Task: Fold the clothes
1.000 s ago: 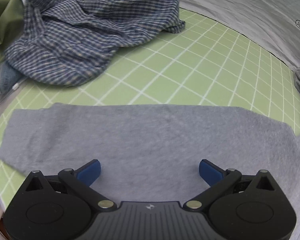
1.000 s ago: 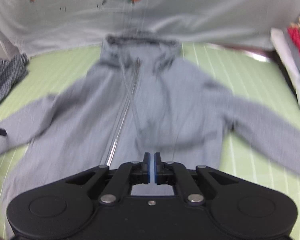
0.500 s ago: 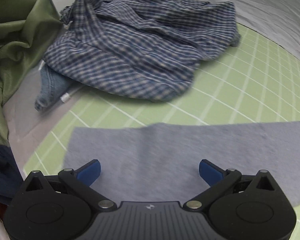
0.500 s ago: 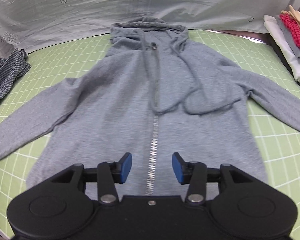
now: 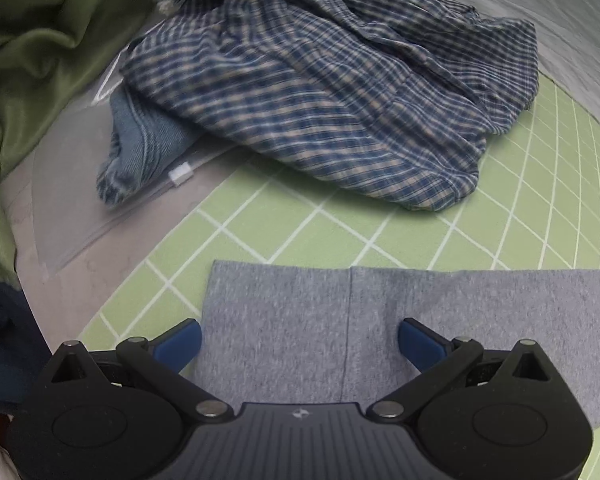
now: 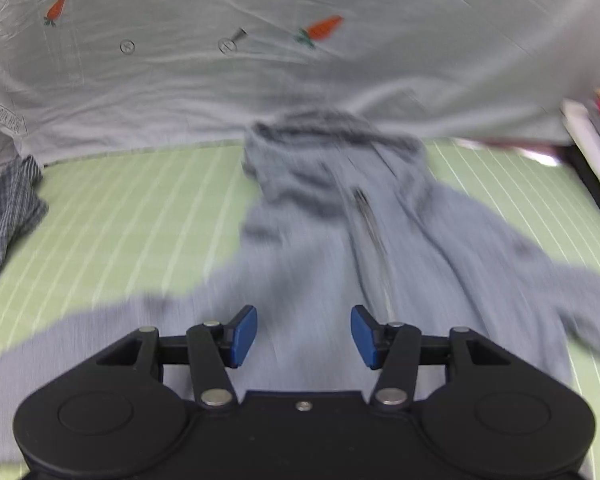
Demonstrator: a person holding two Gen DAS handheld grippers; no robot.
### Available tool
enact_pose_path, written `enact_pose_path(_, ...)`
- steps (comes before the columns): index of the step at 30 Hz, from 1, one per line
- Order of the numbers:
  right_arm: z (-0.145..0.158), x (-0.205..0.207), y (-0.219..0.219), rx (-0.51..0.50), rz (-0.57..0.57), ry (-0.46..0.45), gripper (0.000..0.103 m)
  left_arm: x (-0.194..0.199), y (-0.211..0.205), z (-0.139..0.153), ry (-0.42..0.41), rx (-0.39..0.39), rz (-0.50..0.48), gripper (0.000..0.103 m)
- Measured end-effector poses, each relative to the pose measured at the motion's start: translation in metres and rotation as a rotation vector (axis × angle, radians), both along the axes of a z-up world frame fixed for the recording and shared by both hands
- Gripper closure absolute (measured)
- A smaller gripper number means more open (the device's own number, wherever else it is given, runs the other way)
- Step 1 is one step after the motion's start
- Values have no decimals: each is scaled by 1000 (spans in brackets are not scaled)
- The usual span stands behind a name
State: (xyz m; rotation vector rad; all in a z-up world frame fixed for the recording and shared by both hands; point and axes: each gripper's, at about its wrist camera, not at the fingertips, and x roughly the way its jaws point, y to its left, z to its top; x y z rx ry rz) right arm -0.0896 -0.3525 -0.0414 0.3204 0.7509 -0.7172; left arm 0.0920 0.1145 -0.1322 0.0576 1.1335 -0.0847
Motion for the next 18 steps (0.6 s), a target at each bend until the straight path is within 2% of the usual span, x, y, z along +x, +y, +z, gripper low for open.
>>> enact_pose_path(3,0,41,-20,-10,59,2,52,1,2,0,3,-2,12,0)
enact_pose_path(7,-11,88,-40,11,140,36,60,-2,7,0,-6,-5,51,0)
enact_pose_path(10,-28,112,-47,25,142,118,62,-3,10,0,-12,-7,73,0)
enact_pose_path(12,-37,121,-51,36,132,163,66,-3,11,0,-14,-6,74,0)
enact_pose_path(13,-40,123,-54,42,126,177,74,-3,11,0,-15,-6,74,0)
enact_pose_path(14,-42,123,-57,46,121,179,88,-3,11,0,-16,-5,75,0)
enact_pose_path(16,-39,118,-64,58,123,152,99,-3,12,0,-19,-5,75,0)
enact_pose_path(18,-21,108,-73,24,102,57,100,-4,13,0,-27,-5,76,0)
